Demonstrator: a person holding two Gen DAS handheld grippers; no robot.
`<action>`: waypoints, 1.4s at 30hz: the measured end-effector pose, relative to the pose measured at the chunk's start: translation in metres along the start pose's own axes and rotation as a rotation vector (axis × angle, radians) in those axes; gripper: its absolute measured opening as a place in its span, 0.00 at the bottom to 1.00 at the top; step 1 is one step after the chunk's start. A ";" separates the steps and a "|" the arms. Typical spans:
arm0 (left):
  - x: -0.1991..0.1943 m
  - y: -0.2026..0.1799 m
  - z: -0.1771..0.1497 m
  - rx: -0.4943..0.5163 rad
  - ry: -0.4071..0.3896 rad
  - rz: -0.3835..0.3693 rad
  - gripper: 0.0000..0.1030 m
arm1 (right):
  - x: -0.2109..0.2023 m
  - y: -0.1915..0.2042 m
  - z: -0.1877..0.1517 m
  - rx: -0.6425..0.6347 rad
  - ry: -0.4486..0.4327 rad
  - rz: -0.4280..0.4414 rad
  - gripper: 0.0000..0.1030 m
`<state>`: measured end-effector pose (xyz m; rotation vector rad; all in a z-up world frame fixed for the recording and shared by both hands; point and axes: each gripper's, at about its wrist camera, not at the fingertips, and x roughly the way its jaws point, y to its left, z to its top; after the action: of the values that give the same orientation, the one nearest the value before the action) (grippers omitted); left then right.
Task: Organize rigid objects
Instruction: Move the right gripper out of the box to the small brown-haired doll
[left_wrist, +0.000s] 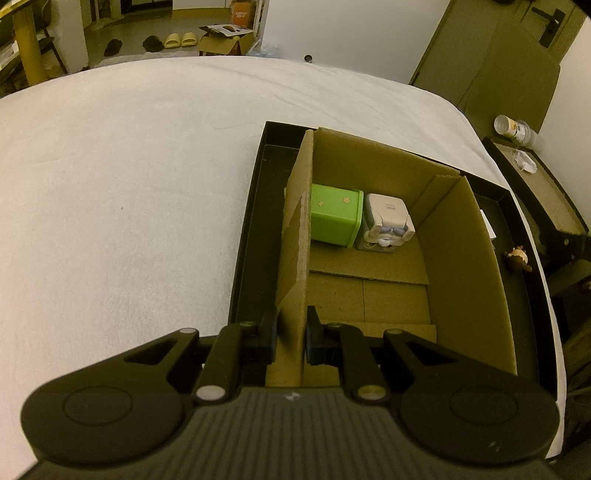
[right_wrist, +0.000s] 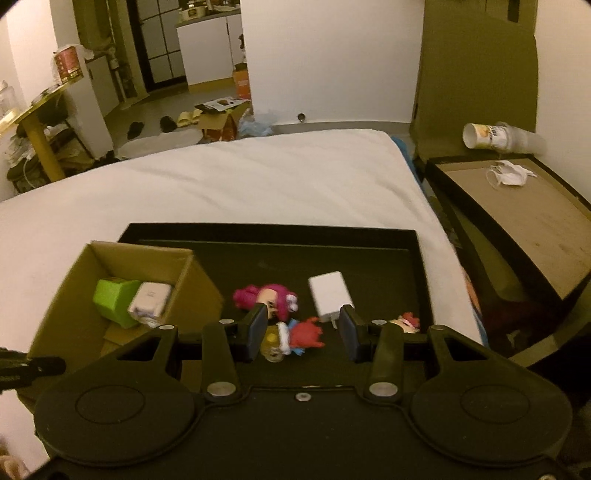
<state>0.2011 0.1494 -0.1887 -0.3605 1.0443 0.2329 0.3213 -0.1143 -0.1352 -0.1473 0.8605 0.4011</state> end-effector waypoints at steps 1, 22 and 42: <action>0.000 0.000 0.000 0.000 0.000 0.000 0.13 | 0.000 -0.004 -0.001 0.003 0.002 -0.005 0.42; -0.001 -0.001 0.000 -0.003 -0.001 -0.001 0.13 | 0.045 -0.053 -0.019 0.138 0.041 -0.041 0.43; 0.001 -0.006 0.000 -0.004 -0.003 0.023 0.12 | 0.081 -0.054 -0.018 0.011 0.071 -0.134 0.41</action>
<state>0.2031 0.1440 -0.1884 -0.3517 1.0452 0.2562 0.3775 -0.1460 -0.2102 -0.2091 0.9169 0.2671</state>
